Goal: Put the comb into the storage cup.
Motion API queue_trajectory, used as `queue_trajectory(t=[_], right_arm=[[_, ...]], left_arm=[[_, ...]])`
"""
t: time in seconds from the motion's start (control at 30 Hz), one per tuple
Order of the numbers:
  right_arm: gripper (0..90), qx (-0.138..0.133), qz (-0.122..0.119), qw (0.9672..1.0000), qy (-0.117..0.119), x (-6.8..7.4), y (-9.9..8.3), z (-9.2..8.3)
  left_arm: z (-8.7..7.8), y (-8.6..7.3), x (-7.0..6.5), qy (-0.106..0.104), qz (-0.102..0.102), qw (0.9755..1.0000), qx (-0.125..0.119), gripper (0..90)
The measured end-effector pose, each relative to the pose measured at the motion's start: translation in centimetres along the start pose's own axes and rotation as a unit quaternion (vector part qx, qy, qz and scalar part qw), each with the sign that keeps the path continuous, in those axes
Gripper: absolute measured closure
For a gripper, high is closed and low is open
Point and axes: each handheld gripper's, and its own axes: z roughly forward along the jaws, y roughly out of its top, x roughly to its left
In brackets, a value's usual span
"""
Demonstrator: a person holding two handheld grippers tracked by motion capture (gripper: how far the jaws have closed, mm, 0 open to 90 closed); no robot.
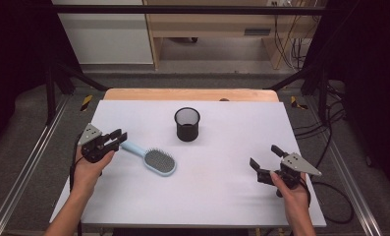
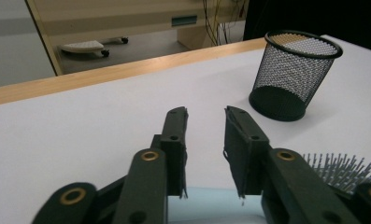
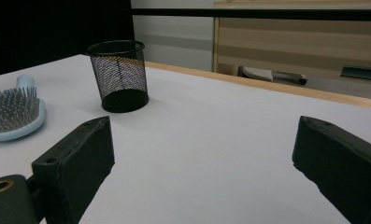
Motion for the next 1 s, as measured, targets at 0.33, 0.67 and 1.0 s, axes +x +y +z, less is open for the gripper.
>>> queue_trajectory(t=[0.33,0.67,1.0], right_arm=[[6.2,0.003,0.002,1.0000,-0.001,0.1,0.0,0.0],[6.5,0.003,0.001,1.0000,-0.001,0.1,0.0,0.0],[6.8,0.006,-0.003,1.0000,-0.001,0.2,0.0,0.0]], left_arm=[[1.1,-0.1,-0.2,0.004,0.043,0.9986,0.030,89.8],[2.1,0.0,-0.7,0.005,0.066,0.9968,0.045,90.0],[2.6,0.1,-1.0,0.005,0.089,0.9941,0.061,90.0]])
